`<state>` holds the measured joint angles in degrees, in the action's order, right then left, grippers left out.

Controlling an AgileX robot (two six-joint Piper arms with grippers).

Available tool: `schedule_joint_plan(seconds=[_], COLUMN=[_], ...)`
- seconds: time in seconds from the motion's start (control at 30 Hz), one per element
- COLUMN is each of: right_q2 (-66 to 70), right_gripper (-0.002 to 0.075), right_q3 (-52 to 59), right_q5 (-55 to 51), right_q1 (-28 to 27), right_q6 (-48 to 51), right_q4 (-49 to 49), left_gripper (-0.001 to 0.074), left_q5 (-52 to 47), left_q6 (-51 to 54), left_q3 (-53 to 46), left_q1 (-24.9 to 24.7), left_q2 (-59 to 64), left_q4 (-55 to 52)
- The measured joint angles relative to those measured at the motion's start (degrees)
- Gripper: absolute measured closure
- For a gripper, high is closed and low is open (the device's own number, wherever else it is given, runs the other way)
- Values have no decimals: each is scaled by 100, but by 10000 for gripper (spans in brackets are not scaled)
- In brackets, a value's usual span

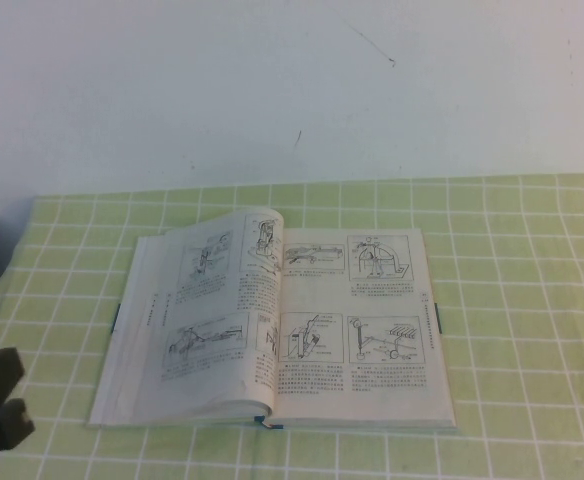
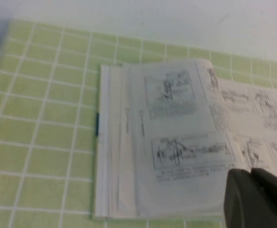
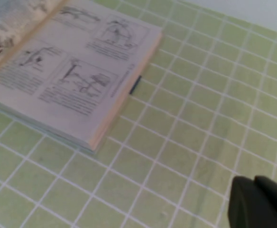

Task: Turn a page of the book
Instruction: Open the closed book

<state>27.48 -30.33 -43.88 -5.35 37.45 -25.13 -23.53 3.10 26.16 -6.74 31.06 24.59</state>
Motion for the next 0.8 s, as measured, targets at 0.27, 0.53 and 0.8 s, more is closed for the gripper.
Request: schedule_joint_plan(seconds=[0.27, 0.53, 0.8], right_q2=[899, 2440, 4078], right_gripper=[729, 729, 729], right_q3=[0, -27, -564], right_q5=[-75, 80, 423], right_q1=[0, 0, 421], right_q6=[1752, 3444, 3836], right_q4=[-1668, -2831, -3288], left_gripper=[739, 739, 739], left_q5=[-805, -952, -850], left_q6=[2361, 3070, 3244], left_q3=[904, 2008, 2619], left_q1=[-95, -95, -345], left_q2=[1751, 3502, 5014], left_q4=[1725, 1890, 1945])
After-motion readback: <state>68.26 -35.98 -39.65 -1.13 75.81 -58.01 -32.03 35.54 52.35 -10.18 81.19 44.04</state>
